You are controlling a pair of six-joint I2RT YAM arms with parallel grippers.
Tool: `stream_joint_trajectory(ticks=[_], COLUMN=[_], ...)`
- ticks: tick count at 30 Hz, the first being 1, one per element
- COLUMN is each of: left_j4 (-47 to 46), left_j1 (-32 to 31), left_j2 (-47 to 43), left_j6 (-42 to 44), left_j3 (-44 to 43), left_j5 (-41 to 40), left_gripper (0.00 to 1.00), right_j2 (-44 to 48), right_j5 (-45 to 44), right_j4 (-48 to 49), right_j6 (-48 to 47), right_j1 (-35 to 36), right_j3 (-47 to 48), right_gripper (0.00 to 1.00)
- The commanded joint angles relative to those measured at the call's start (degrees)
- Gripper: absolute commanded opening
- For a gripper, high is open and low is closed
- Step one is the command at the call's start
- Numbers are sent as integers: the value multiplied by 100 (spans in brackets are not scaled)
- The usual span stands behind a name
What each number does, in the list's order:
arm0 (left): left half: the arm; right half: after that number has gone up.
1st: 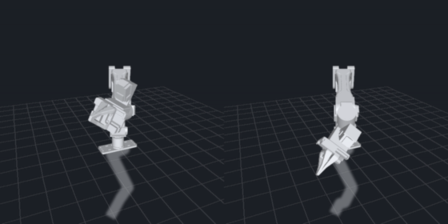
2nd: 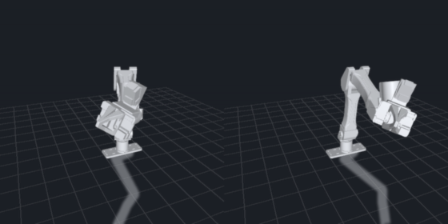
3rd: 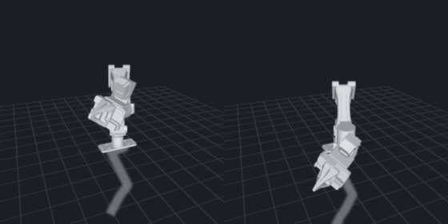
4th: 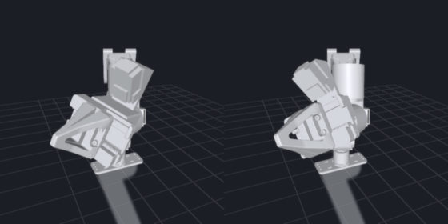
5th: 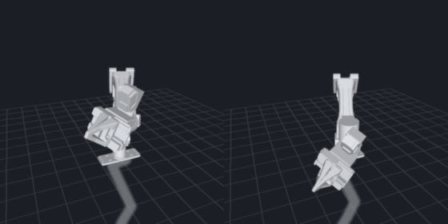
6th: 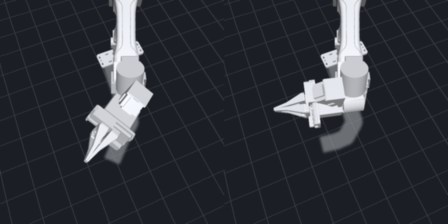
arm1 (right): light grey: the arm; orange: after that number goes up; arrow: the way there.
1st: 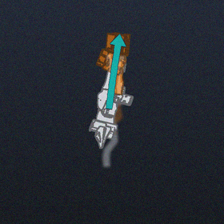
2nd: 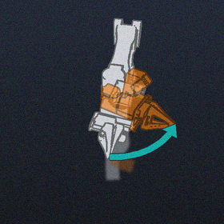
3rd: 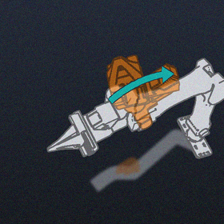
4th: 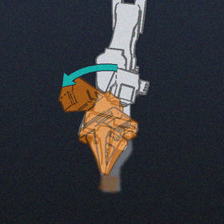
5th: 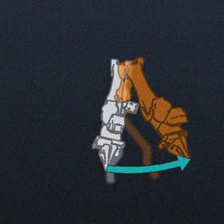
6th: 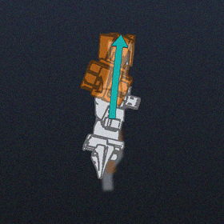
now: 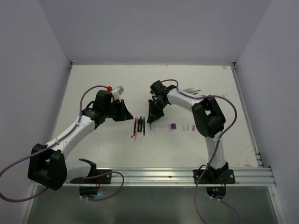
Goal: Open the pen caps
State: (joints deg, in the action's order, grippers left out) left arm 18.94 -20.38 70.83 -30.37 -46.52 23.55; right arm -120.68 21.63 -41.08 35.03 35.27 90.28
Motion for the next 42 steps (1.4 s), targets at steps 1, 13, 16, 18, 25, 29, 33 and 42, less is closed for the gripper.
stream_joint_trajectory(ticks=[1, 13, 16, 18, 25, 29, 33, 42], left_j4=[-48, -575, -646, -716, -847, -945, -1094, -1666], left_j1=[25, 17, 17, 17, 8, -97, -527, -1143], left_j2=[45, 89, 150, 186, 467, 940, 1477, 2804], left_j6=[119, -39, -109, -153, -294, -417, -566, -1190], left_j3=[-208, 117, 152, 187, 170, -66, -471, -1130], left_j5=[167, 650, 773, 826, 1037, 1266, 1257, 1205], left_gripper=[0, 0, 0, 0, 0, 0, 0, 0], right_j2=[-78, -289, -280, -272, 9, 447, 1044, 2600], right_j5=[-27, 26, 70, 61, -202, -343, -343, -440], right_j4=[83, 100, 100, 56, -251, -593, -734, -1121], right_j6=[31, -40, -75, -119, -198, -137, -75, -101], right_j1=[42, 51, 51, 51, 7, -248, -731, -1812], right_j3=[69, 192, 192, 227, 429, 456, 175, -695], right_gripper=[6, 30, 35, 36, 37, 38, 38, 38])
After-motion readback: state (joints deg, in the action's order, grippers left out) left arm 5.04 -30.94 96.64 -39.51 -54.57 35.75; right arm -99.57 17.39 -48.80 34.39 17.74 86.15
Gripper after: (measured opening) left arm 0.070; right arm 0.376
